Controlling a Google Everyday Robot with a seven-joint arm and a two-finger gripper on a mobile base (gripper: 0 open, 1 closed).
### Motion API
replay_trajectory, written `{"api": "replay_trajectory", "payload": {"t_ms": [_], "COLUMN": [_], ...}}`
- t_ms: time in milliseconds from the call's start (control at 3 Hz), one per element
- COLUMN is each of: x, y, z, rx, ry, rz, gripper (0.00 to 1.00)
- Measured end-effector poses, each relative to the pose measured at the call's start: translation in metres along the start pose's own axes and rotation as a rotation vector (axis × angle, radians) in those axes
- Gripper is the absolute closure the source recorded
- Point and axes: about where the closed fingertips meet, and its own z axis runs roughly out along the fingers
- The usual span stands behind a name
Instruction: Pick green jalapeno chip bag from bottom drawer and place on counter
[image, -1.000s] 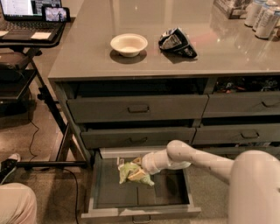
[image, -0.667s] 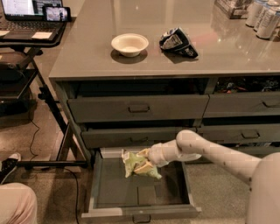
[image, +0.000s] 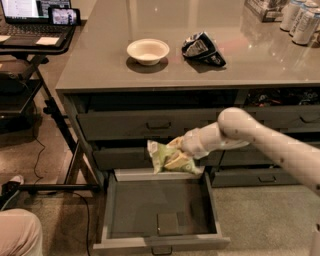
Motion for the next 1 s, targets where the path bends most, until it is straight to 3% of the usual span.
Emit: {"api": "replay_trajectory", "payload": {"t_ms": [333, 667, 1000], "x": [-0.033, -0.033, -0.055], "y": [-0.029, -0.029, -0.024], "z": [-0.057, -0.057, -0.063], "rx": [0.055, 0.055, 0.049], "ry": [0.03, 0.03, -0.032], "rz": [-0.012, -0.012, -0.031], "gripper": [1.0, 1.0, 1.0]}}
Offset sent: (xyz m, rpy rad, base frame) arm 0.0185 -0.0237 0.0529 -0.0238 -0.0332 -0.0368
